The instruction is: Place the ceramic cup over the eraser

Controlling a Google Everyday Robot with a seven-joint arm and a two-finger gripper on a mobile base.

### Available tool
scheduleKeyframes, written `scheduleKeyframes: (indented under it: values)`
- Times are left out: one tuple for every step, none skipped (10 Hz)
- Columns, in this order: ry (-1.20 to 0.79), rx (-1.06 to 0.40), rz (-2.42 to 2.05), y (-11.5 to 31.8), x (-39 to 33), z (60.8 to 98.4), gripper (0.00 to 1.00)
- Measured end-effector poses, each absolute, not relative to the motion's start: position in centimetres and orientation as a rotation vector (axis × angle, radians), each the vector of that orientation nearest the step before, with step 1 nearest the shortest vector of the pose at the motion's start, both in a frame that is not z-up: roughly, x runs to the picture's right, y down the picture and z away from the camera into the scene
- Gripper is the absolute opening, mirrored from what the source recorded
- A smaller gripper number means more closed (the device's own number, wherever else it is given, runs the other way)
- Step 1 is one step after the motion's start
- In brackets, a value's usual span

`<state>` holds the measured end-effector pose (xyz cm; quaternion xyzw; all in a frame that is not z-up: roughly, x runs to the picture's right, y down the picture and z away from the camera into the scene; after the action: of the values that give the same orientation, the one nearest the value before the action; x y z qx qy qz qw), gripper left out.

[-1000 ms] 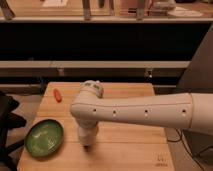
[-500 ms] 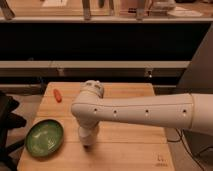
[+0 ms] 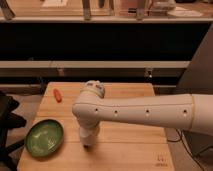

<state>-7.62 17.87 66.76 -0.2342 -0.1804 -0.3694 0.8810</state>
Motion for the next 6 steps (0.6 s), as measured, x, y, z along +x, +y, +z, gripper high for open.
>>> scheduleKeyframes:
  values:
    - [-0.38, -0.487, -0.775, 17.98, -7.72, 66.79, 0.29]
    - [-0.388, -0.485, -0.779, 18.04, -7.95, 66.82, 0.39]
    - [-0.408, -0.488, -0.778, 18.19, -8.14, 66.92, 0.52]
    - [-0.414, -0.488, -0.776, 18.2, -8.08, 66.96, 0.62]
    - [-0.416, -0.488, -0.774, 18.22, -8.06, 66.99, 0.7]
    - [-0.419, -0.489, -0.773, 18.23, -8.12, 67.02, 0.78]
